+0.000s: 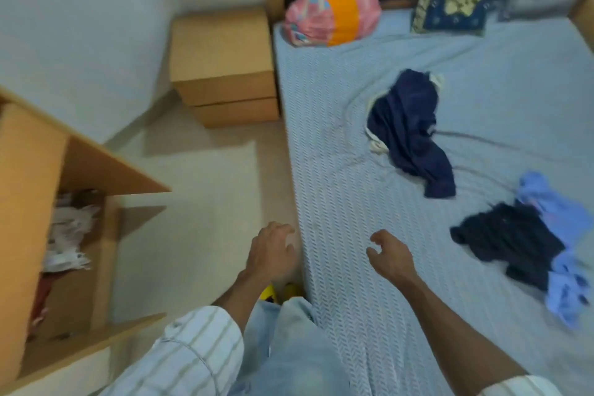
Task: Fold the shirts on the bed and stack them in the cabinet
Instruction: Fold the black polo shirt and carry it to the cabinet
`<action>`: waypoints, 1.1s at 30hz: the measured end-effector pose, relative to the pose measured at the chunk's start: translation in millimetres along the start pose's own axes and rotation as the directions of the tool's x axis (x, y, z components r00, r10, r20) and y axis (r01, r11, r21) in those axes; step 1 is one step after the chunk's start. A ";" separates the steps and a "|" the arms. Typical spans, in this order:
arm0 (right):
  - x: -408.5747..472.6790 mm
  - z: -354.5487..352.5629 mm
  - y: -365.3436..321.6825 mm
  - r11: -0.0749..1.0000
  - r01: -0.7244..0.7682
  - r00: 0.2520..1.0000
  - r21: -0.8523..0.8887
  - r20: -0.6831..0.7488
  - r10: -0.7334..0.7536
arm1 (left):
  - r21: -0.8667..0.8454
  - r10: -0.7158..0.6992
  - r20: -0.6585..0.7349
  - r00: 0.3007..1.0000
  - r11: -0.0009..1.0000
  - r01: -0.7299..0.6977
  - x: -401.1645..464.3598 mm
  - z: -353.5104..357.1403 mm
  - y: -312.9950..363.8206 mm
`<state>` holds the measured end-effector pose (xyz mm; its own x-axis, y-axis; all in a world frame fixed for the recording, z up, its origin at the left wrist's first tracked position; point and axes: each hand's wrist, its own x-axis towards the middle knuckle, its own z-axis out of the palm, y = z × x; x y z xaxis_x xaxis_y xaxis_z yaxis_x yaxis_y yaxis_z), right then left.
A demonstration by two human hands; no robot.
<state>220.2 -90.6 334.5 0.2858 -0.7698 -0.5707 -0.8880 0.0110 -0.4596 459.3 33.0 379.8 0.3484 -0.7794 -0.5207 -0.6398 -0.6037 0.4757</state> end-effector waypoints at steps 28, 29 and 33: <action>107.2 203.4 313.9 0.884 -0.024 0.999 -0.467 0.008 0.032 | 0.395 0.001 0.195 0.981 0.915 -0.080 140.4 393.0 -30.3; 107.1 199.5 314.3 0.887 -0.004 1.000 -0.462 0.018 0.014 | 0.382 0.003 0.166 0.986 0.922 -0.067 139.1 394.7 -22.5; 97.9 177.1 338.8 0.840 0.253 0.964 -0.480 0.049 -0.262 | 0.319 0.071 0.120 0.990 0.942 -0.106 114.5 412.6 7.0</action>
<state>11.1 -49.2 2.4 0.5257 -0.7138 -0.4628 -0.8467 -0.4918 -0.2032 212.1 8.6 31.0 0.2174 -0.7945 -0.5670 -0.8582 -0.4323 0.2768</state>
